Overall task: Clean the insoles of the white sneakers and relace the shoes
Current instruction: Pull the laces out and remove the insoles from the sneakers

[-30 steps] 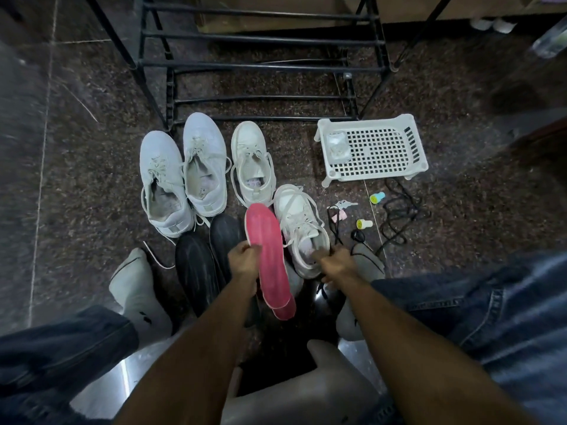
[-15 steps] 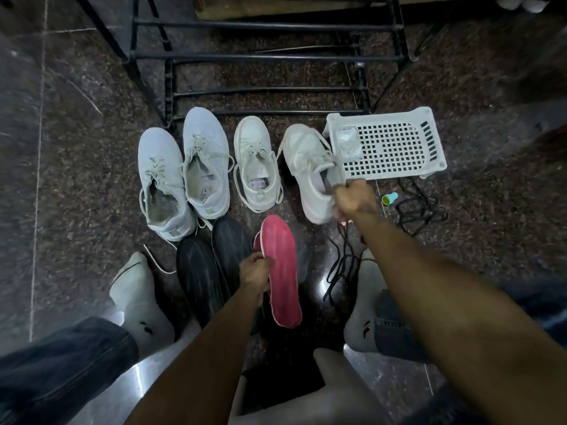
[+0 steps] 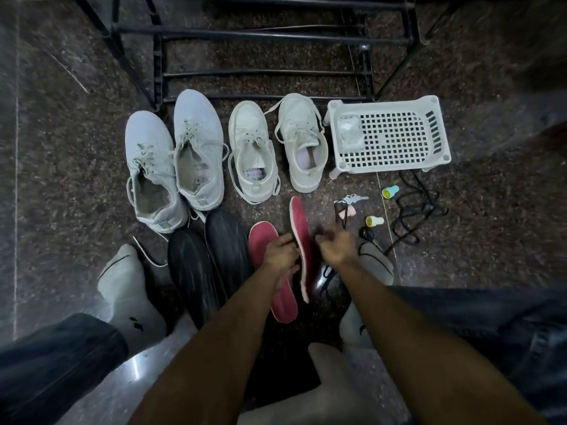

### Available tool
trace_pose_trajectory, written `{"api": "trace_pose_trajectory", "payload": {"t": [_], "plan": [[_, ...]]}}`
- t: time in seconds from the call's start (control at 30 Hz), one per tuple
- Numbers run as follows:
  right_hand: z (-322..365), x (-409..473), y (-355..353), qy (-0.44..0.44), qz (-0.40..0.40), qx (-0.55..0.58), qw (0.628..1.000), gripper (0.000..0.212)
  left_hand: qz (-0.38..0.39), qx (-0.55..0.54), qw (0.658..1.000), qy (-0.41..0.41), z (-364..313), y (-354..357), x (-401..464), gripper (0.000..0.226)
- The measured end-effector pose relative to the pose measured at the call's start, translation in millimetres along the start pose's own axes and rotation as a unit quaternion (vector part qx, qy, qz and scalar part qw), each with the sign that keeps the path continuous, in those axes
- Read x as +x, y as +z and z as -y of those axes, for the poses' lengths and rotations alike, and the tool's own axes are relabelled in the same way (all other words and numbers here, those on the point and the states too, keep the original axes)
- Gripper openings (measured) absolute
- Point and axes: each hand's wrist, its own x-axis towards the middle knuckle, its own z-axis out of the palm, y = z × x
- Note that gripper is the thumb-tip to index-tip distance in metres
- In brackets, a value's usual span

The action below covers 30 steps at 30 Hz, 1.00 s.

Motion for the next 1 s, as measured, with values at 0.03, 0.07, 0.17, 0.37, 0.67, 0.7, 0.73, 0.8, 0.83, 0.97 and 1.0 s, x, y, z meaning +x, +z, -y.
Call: {"api": "trace_pose_trajectory", "payload": {"t": [0.03,0.07,0.17,0.37,0.67,0.7,0.73,0.8,0.83,0.97,1.0], "plan": [[-9.0,-3.2,6.9,-0.003,0.010,-0.012,1.000,0.027,0.000,0.029,0.999,0.014,4.1,0.7,2.6,0.038],[-15.8,-6.3,12.9,-0.011,0.014,-0.027,0.999,0.033,-0.006,0.059,0.998,0.036,8.3,-0.7,4.7,0.039],[-20.9,-19.9,22.8,-0.061,0.028,-0.111,0.992,0.046,-0.030,0.124,0.989,0.076,25.5,-14.4,18.6,0.039],[-22.9,-40.5,42.3,-0.185,0.099,-0.373,0.904,0.064,-0.006,0.170,0.982,0.085,27.1,-31.2,3.4,0.037],[-36.9,-35.4,31.0,-0.165,0.085,-0.463,0.867,0.072,-0.007,0.188,0.978,0.086,31.8,-29.5,7.3,0.043],[-36.9,-35.0,30.1,-0.159,0.088,-0.458,0.870,0.071,-0.008,0.189,0.978,0.090,29.6,-30.3,5.1,0.044],[-35.6,-35.1,29.7,-0.152,0.094,-0.453,0.874,0.072,-0.012,0.191,0.977,0.092,28.6,-31.5,4.8,0.043],[-31.5,-35.9,30.5,-0.141,0.108,-0.440,0.880,0.071,-0.024,0.210,0.972,0.103,26.4,-34.2,2.4,0.038],[-29.0,-37.2,30.9,-0.142,0.104,-0.434,0.883,0.069,-0.027,0.234,0.965,0.117,25.2,-35.2,-0.1,0.029],[-20.2,-43.4,33.0,-0.183,0.050,-0.417,0.889,0.056,-0.060,0.521,0.833,0.174,19.4,-43.5,-24.7,0.034],[-19.4,-44.6,34.9,-0.190,0.050,-0.413,0.889,0.054,-0.062,0.596,0.774,0.205,21.1,-45.8,-29.3,0.038]]}}
